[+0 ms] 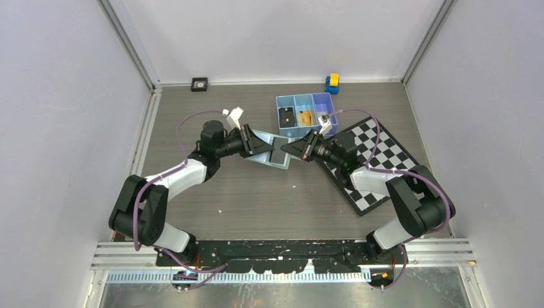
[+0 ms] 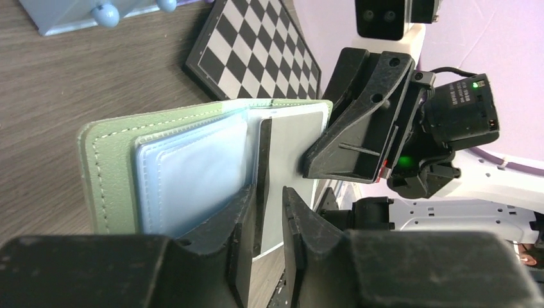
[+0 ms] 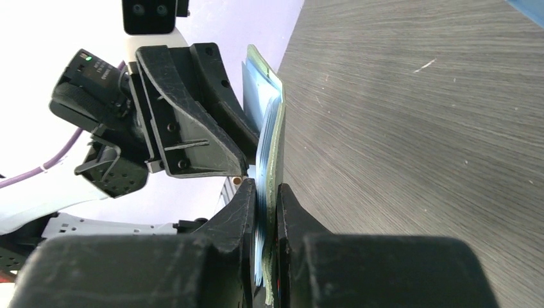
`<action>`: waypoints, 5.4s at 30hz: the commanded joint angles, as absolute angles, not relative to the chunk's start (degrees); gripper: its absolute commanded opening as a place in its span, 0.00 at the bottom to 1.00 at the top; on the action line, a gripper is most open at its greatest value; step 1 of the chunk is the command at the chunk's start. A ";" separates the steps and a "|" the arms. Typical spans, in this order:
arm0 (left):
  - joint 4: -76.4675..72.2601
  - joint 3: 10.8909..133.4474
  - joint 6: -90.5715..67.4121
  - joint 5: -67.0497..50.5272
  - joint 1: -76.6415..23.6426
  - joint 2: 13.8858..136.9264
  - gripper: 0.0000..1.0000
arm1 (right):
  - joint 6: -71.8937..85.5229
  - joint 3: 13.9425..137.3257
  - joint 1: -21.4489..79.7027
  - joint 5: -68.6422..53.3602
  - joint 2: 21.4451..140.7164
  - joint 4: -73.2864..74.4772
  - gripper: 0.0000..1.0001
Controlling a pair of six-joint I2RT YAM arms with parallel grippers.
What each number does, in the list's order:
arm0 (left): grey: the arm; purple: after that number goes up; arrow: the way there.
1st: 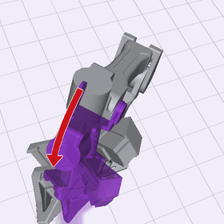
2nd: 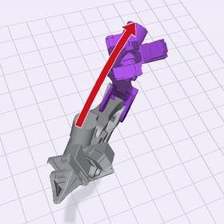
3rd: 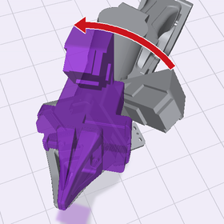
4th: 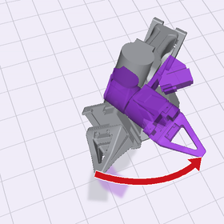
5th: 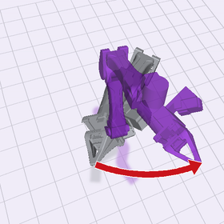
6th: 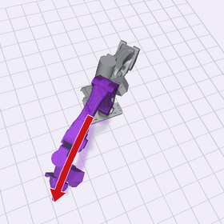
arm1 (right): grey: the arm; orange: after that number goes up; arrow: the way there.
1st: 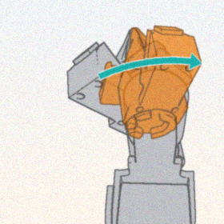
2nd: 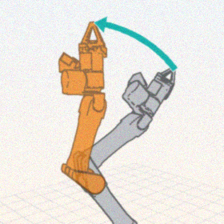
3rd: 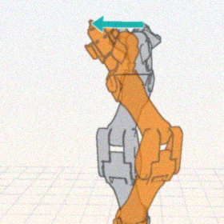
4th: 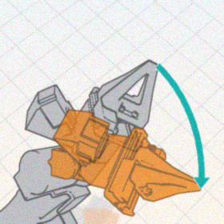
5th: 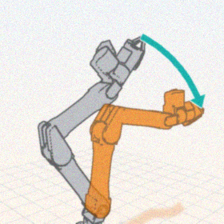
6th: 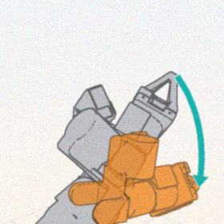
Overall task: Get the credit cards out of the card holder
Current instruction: Remove the credit card from the card holder.
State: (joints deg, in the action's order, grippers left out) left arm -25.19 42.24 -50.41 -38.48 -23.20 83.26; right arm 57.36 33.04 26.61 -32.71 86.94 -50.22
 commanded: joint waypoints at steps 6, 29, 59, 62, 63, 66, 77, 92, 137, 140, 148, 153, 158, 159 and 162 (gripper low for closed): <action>-45.61 40.03 -59.51 -46.02 -22.90 85.49 0.21 | 64.04 34.36 26.90 -38.34 88.87 -65.65 0.01; -28.79 43.55 -54.40 -43.12 -22.50 87.40 0.28 | 67.62 34.61 26.66 -40.71 91.45 -72.55 0.01; -44.76 39.55 -62.40 -47.04 -19.69 87.00 0.00 | 64.17 36.10 26.63 -38.32 91.96 -62.26 0.01; -43.41 40.02 -62.18 -47.37 -19.76 87.73 0.11 | 65.47 35.67 26.63 -39.22 92.02 -65.48 0.01; -42.77 40.14 -61.87 -47.45 -19.77 87.85 0.15 | 65.61 35.54 26.59 -39.27 91.86 -66.37 0.00; -41.25 40.62 -60.83 -47.64 -20.18 87.89 0.26 | 66.06 35.46 26.63 -39.54 91.61 -67.26 0.00; -37.83 45.22 -58.88 -51.46 -23.95 91.62 0.25 | 66.37 35.40 26.62 -39.73 91.97 -67.61 0.01; -49.15 41.32 -64.74 -50.71 -21.60 89.97 0.00 | 63.91 34.86 26.31 -37.78 90.15 -63.18 0.37; -22.36 50.09 -53.16 -52.43 -26.04 91.63 0.21 | 64.71 36.32 25.82 -38.15 91.60 -60.42 0.00; -26.69 51.33 -56.05 -57.01 -28.03 92.24 0.20 | 64.36 36.80 25.75 -38.04 92.03 -58.98 0.01; -28.01 51.00 -55.41 -57.62 -29.00 91.59 0.05 | 64.61 37.25 25.08 -37.53 93.50 -57.19 0.00; -37.67 48.38 -59.31 -56.51 -27.61 93.10 0.00 | 64.05 37.90 24.38 -36.83 94.33 -53.52 0.08; -44.82 43.38 -63.25 -52.49 -22.09 93.76 0.00 | 64.16 37.14 23.91 -36.32 93.82 -53.87 0.33; -46.46 42.66 -64.20 -52.20 -21.50 94.10 0.00 | 64.28 37.10 23.91 -36.38 93.80 -53.99 0.37; -50.00 41.62 -66.49 -52.08 -20.46 94.93 0.00 | 64.38 36.89 23.91 -36.38 93.93 -54.32 0.45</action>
